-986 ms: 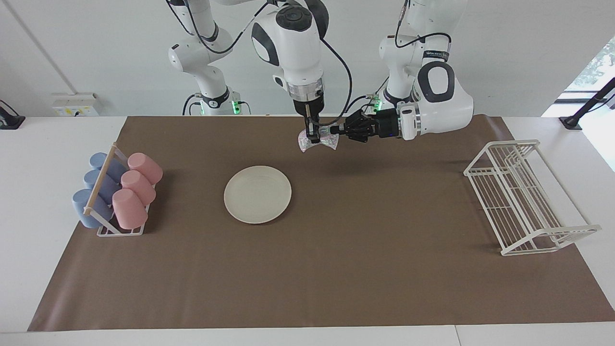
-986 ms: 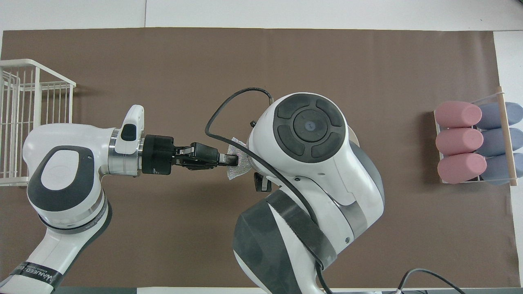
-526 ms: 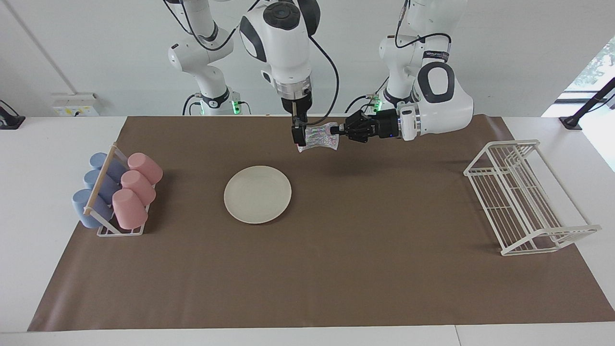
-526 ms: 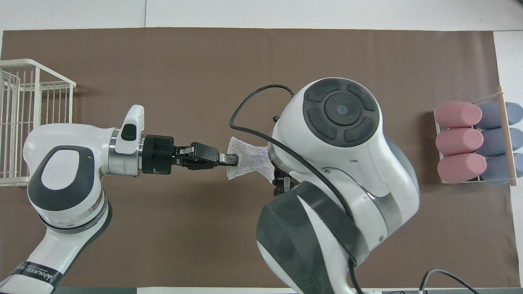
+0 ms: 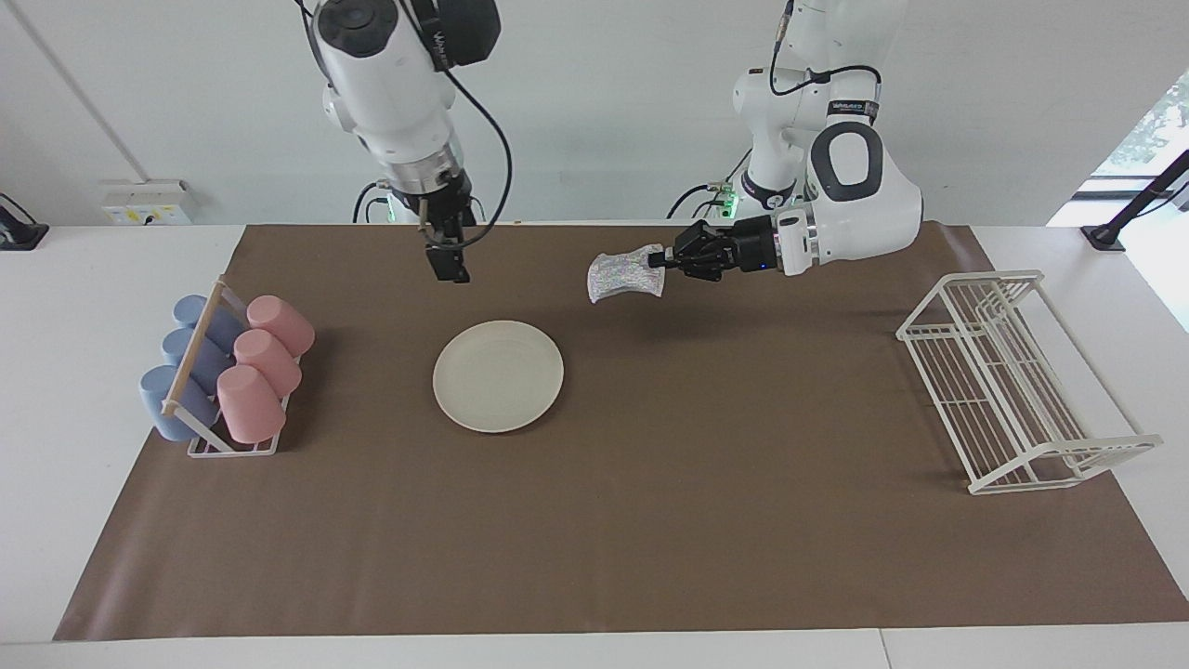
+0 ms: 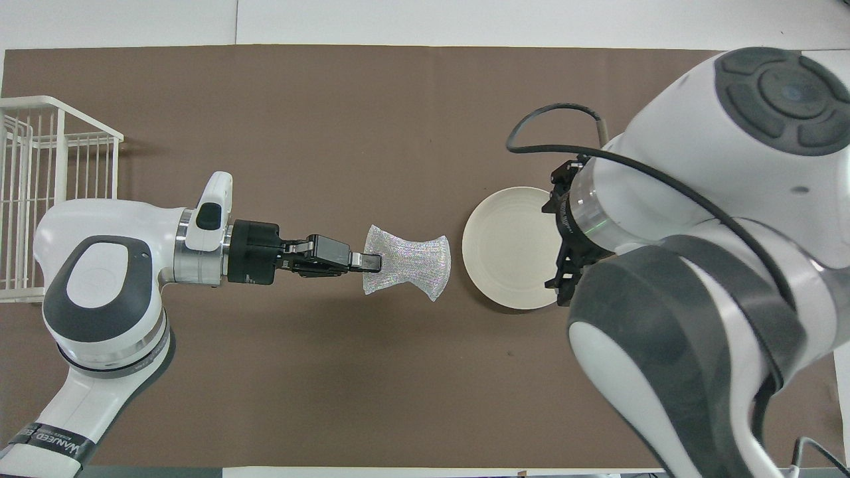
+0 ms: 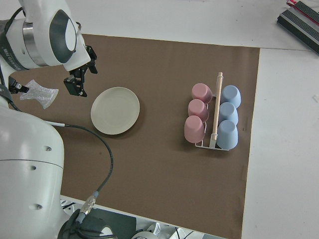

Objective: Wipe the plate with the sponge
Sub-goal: 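Carry the sponge toward the rack while the right gripper withdraws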

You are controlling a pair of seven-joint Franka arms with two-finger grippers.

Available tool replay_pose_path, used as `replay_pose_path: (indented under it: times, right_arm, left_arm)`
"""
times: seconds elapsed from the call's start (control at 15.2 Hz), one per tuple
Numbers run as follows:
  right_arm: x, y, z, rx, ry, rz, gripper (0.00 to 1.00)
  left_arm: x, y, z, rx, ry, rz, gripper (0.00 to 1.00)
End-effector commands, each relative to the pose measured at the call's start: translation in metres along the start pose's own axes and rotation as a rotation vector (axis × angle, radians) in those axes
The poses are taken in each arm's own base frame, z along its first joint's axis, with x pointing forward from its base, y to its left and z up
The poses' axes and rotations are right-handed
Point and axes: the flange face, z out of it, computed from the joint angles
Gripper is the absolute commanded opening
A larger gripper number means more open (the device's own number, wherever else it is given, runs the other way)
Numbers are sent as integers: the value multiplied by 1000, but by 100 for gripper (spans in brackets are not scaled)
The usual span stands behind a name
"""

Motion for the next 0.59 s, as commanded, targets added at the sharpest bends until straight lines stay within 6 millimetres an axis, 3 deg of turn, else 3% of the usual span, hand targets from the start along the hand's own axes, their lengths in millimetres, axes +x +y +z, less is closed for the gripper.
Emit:
replay_pose_path:
  times: [0.0,0.26,0.53]
  right_arm:
    - [73,2,-10,-20,-18,-116,100]
    - [136,0,-18,-3,-38,-385,100]
    - [175,12,-39,47,-35,-625,100]
  left_arm:
    - [1,7,-13,109,-4,-21,0]
    - [5,19,-23,302,-3,-55,0]
    - [5,38,-32,501,28,-96,0]
